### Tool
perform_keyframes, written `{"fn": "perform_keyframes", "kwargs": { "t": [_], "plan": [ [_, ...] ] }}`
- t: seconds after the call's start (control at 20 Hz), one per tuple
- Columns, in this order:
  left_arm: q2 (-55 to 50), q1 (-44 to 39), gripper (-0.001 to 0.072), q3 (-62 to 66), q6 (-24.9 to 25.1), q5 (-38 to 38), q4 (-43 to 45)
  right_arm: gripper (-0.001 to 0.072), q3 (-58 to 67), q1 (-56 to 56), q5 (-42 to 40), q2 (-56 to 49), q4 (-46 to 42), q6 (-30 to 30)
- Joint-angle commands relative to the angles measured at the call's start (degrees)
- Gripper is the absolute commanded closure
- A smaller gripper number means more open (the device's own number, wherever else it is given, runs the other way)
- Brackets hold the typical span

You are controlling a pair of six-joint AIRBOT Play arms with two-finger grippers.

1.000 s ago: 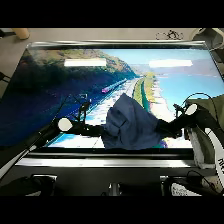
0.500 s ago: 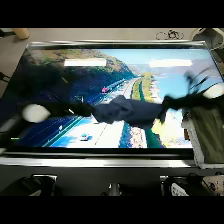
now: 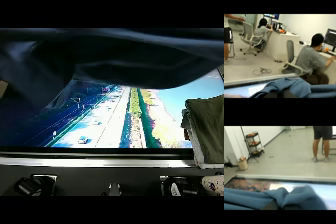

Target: Fold the shirts.

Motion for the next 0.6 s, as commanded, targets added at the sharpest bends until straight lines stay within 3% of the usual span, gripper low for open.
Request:
{"fn": "perform_keyframes", "kwargs": {
  "t": [0.0,0.15,0.3,0.35,0.4,0.55],
  "plan": [
    [-1.4,0.0,0.0681,0.3,-1.7,-9.9,8.2,0.0691,1.0,0.0,15.0,-3.4,-3.0,3.5],
    [-7.8,0.7,0.068,-6.4,-1.7,-15.3,16.0,0.069,0.8,0.0,24.0,-15.3,-6.5,3.5],
    [-17.9,5.4,0.0679,-14.3,-1.8,-9.8,16.3,0.069,-2.2,0.0,16.1,-29.9,-6.5,2.9],
    [-22.1,7.2,0.068,-15.5,-3.9,-8.1,15.9,0.069,-2.7,0.0,13.4,-35.1,-5.4,3.1],
    [-27.1,9.1,0.0679,-15.7,-7.0,-6.7,13.7,0.069,-2.7,0.0,11.5,-40.8,-2.3,3.4],
    [-41.0,12.6,0.0678,-15.6,-7.7,-3.5,3.9,0.069,-2.7,0.0,10.2,-55.5,11.0,4.6]
  ]
}}
